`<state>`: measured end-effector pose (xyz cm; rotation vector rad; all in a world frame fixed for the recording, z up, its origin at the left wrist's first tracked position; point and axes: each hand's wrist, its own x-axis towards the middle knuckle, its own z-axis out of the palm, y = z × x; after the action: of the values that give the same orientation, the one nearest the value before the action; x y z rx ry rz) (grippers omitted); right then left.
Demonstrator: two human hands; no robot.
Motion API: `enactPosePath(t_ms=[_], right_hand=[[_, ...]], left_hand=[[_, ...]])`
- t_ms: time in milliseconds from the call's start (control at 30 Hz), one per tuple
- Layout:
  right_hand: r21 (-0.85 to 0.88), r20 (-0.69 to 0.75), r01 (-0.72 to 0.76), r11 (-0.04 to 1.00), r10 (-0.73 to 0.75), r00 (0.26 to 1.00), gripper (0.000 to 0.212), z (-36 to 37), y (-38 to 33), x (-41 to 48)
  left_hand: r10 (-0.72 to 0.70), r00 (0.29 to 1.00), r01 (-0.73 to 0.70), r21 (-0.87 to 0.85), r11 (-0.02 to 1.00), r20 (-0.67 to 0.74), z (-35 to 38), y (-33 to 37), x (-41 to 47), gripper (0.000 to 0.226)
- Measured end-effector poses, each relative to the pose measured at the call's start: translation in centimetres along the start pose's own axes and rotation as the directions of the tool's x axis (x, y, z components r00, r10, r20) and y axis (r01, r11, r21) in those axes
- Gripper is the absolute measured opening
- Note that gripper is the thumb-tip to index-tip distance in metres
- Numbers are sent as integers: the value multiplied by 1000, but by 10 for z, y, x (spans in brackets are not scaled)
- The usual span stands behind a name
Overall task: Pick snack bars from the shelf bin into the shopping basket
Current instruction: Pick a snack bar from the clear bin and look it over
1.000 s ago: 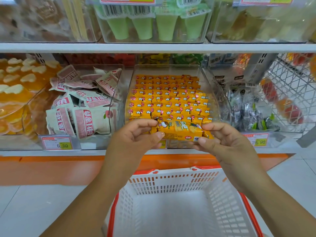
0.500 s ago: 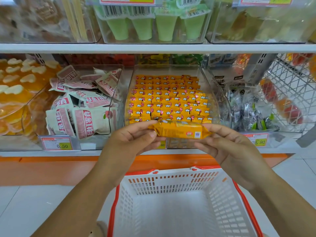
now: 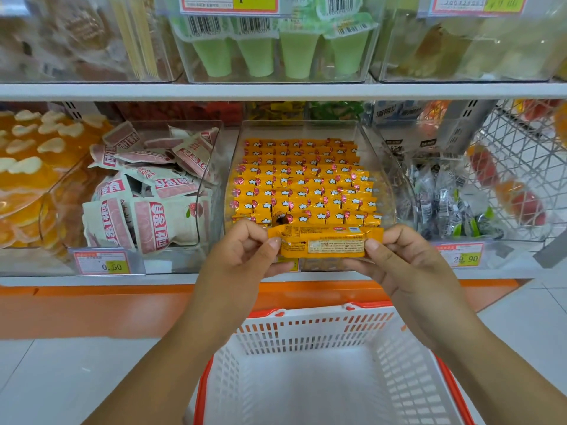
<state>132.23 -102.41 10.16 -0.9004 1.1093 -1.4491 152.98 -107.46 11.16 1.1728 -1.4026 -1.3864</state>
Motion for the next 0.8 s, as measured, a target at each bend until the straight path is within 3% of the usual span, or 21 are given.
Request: enactPosePath(t_ms=[67,200,400,567,800], right_hand=[[-4,4,13,1000,-13,1000,16,0,1,0],[-43,-40,63,997,-64,997,45,2,-3,-3],[-70,-52,75,995,-79,996,24,3,-4,-5],[-41,12,10,999,-9,1000,50,1,-3,-4],[45,15,-51,998,50,999,35,0,-4,0]], left_hand=[[23,1000,-23,-15,1000,-5,1,2,0,9],[78,997,-79,-56,995,-21,3,6,-2,13],[52,999,-52,-42,998,-18,5,5,-2,14],[-6,1000,6,-81,997,1,0,5,-1,24],[-30,999,32,-74,997,23,-6,3,2,19]])
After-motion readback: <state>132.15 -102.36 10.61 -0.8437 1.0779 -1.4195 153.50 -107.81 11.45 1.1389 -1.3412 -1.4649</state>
